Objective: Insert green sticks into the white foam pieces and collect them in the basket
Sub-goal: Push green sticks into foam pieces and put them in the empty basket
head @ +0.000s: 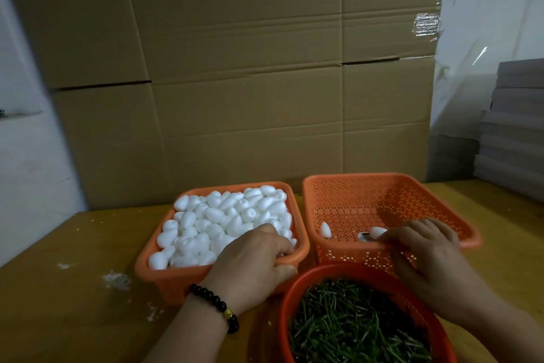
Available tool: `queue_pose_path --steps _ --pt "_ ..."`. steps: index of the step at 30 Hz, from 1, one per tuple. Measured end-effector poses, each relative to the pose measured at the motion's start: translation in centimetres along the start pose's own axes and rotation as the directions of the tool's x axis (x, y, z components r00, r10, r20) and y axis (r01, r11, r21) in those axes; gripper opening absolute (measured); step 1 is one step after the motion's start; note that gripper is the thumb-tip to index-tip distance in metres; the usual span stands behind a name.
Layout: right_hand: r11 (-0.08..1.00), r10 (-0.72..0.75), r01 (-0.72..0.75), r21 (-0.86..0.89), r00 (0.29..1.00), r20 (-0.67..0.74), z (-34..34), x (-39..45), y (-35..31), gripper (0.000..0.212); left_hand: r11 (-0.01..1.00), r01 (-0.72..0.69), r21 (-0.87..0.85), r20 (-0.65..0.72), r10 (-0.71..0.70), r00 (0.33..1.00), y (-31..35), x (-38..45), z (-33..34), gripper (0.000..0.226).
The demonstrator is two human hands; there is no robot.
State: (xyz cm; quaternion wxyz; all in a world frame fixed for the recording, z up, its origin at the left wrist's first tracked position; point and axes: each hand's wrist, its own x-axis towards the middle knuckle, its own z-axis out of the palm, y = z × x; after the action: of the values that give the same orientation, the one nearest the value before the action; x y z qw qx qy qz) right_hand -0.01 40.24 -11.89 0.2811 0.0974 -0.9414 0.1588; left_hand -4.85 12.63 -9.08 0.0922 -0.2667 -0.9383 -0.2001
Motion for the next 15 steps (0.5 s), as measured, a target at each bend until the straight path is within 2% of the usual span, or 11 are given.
queue_pose_path --steps 4,11,15 --pt "1.000 0.013 -0.013 0.020 1.000 0.009 -0.19 0.08 0.02 0.034 1.000 -0.025 0.000 -0.020 0.025 0.999 -0.33 0.17 0.28 0.019" --pt "0.999 0.031 -0.033 0.042 0.999 0.037 -0.32 0.02 0.25 0.027 0.998 -0.056 -0.039 -0.033 0.055 0.998 -0.77 0.24 0.42 0.018" --pt "0.999 0.029 -0.030 0.025 0.999 0.038 -0.61 -0.04 -0.31 0.032 0.998 -0.068 -0.004 -0.059 0.067 0.996 -0.77 0.33 0.67 0.018"
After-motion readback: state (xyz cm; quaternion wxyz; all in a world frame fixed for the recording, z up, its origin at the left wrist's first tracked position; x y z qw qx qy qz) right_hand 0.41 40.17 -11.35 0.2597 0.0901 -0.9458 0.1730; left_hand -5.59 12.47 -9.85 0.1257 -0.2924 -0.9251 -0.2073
